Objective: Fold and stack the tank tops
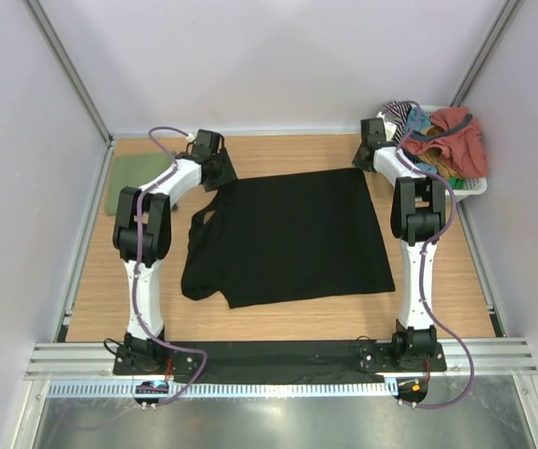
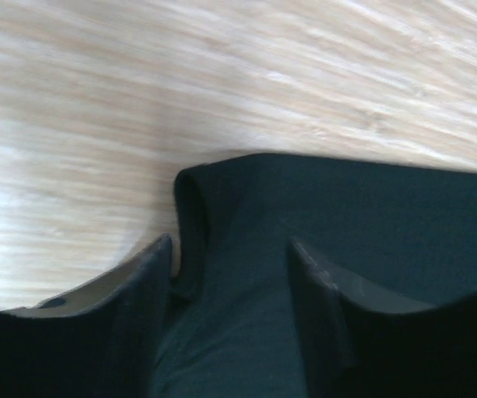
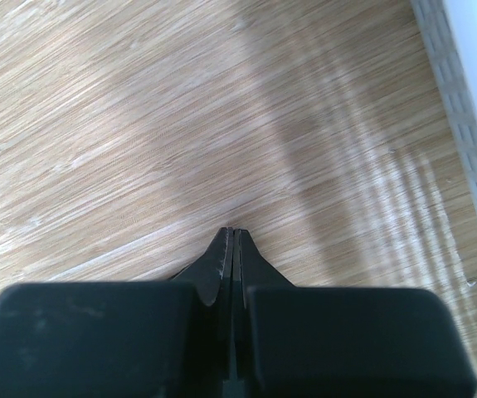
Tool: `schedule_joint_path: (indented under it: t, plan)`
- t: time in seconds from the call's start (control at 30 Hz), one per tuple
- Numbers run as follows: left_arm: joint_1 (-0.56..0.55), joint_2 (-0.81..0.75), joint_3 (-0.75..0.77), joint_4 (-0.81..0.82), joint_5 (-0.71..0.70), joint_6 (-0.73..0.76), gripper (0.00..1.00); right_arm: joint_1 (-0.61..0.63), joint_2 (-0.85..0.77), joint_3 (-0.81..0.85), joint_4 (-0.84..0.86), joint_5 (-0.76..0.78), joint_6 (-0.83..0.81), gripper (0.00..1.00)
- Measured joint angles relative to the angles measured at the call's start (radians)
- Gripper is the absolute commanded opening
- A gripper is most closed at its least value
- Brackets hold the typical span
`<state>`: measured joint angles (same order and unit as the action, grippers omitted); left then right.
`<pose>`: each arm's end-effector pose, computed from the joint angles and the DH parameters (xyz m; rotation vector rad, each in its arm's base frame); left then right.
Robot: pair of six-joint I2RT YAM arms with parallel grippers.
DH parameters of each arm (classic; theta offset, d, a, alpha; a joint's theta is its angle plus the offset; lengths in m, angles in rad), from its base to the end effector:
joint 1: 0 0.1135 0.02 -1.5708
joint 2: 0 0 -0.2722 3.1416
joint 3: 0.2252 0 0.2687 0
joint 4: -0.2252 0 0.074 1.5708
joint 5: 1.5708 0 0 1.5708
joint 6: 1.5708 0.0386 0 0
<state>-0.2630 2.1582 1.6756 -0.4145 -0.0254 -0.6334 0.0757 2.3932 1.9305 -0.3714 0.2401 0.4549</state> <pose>0.4840 -0.1293 0.1837 -0.4715 2.4565 -0.3510 0.5546 0.0329 0.1529 0.5554 2.3082 -0.0361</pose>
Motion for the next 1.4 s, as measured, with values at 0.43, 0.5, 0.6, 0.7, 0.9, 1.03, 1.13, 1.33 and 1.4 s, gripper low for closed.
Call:
schedule_joint_path:
  t: [0.43,0.5,0.6,0.7,0.9,1.03,1.13,1.33,1.4]
  plan:
    - [-0.016,0.161,0.24,-0.067,-0.127,0.073,0.0,0.004,-0.023,-0.031,0.005,-0.015,-0.002,0.01]
    - [-0.016,0.182,0.284,-0.081,-0.143,0.089,0.0,0.006,-0.033,-0.042,0.0,-0.017,-0.002,0.01]
    - [-0.016,0.197,0.327,-0.093,-0.163,0.108,0.0,0.008,-0.053,-0.053,-0.008,-0.019,-0.004,0.01]
    - [-0.016,0.197,0.34,-0.1,-0.175,0.123,0.0,0.008,-0.08,-0.061,-0.008,-0.021,-0.005,0.01]
    - [-0.016,0.187,0.306,-0.088,-0.18,0.141,0.0,0.008,-0.169,-0.109,-0.001,-0.024,-0.004,0.01]
    - [-0.016,0.13,0.174,-0.051,-0.17,0.143,0.0,0.008,-0.229,-0.165,0.014,-0.027,0.001,0.01]
    - [-0.016,0.094,0.109,-0.033,-0.16,0.145,0.0,0.008,-0.264,-0.214,0.024,-0.031,0.007,0.01]
    - [-0.016,0.02,0.036,0.009,-0.156,0.149,0.0,0.01,-0.292,-0.272,0.034,-0.034,0.019,0.01]
    - [-0.016,-0.013,0.003,0.023,-0.156,0.149,0.0,0.01,-0.309,-0.306,0.035,-0.033,0.022,0.01]
